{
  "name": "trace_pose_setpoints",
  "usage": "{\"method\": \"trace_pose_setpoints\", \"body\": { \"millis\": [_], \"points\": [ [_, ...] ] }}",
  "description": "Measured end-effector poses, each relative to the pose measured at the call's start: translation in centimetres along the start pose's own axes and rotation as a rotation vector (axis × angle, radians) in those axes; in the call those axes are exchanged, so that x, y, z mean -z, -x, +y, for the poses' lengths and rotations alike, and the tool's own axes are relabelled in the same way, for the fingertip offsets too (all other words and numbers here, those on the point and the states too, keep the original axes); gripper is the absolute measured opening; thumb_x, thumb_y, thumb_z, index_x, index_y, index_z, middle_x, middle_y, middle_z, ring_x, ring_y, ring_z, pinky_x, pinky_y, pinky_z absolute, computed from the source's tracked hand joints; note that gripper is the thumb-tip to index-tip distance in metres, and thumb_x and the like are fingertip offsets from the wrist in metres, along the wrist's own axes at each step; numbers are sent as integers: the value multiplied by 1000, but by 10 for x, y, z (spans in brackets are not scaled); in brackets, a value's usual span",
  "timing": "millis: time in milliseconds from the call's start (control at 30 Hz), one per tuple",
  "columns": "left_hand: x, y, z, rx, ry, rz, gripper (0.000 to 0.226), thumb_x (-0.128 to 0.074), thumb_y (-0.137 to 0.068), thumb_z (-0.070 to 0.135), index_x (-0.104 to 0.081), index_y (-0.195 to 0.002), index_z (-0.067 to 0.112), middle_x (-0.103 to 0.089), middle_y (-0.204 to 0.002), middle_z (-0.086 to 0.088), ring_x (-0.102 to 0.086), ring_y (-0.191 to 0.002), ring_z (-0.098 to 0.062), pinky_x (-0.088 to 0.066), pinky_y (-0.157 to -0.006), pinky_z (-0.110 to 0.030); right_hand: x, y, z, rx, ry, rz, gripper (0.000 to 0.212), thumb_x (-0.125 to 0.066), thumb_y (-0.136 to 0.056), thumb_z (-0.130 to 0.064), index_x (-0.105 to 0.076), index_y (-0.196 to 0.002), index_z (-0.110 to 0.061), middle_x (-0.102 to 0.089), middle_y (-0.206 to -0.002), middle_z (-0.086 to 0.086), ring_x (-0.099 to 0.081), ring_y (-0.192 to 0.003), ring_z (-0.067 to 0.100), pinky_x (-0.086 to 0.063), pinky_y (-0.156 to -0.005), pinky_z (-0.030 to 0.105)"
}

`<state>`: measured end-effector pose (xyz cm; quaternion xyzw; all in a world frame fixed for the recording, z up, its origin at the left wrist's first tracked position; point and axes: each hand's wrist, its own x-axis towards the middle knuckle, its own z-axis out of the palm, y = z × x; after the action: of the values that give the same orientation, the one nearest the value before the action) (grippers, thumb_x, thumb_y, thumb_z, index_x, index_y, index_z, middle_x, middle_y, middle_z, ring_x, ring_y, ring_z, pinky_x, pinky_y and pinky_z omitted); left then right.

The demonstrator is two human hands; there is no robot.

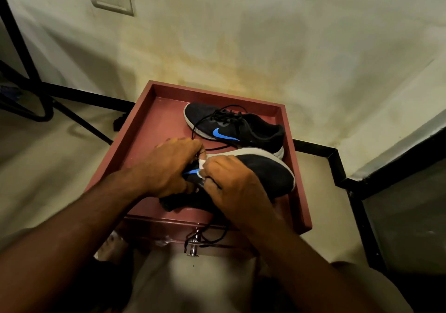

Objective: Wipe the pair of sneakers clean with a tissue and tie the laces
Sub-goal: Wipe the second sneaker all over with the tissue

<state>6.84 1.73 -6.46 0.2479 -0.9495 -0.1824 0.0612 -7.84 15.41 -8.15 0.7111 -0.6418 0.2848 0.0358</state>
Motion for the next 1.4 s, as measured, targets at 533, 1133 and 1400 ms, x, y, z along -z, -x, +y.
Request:
{"method": "trace_pose_setpoints", "body": {
  "millis": [533,1133,1400],
  "points": [
    [1,-5,2,8,-31,-22,48,-77,-71,26,-41,-102,35,-48,-98,9,-43,-89,-16,-32,-79,-32,24,9,37,-502,-70,197,5,-72,-91,-12,-75,-92,-15,-71,-91,-6,-64,-81,2,-51,-77,10],
    [8,-9,0,25,58,-61,47,-77,-72,21,-42,-99,36,-51,-99,9,-46,-92,-16,-36,-77,-32,22,9,42,-442,-101,199,7,-73,-91,-11,-78,-95,-13,-75,-93,-5,-68,-85,4,-57,-80,16],
    [8,-7,-2,10,86,-60,45,-76,-75,21,-45,-104,34,-52,-101,10,-47,-93,-13,-35,-79,-30,43,14,75,-605,222,182,3,-70,-89,-14,-69,-89,-17,-63,-93,1,-61,-81,20,-45,-71,29]
  ]
}}
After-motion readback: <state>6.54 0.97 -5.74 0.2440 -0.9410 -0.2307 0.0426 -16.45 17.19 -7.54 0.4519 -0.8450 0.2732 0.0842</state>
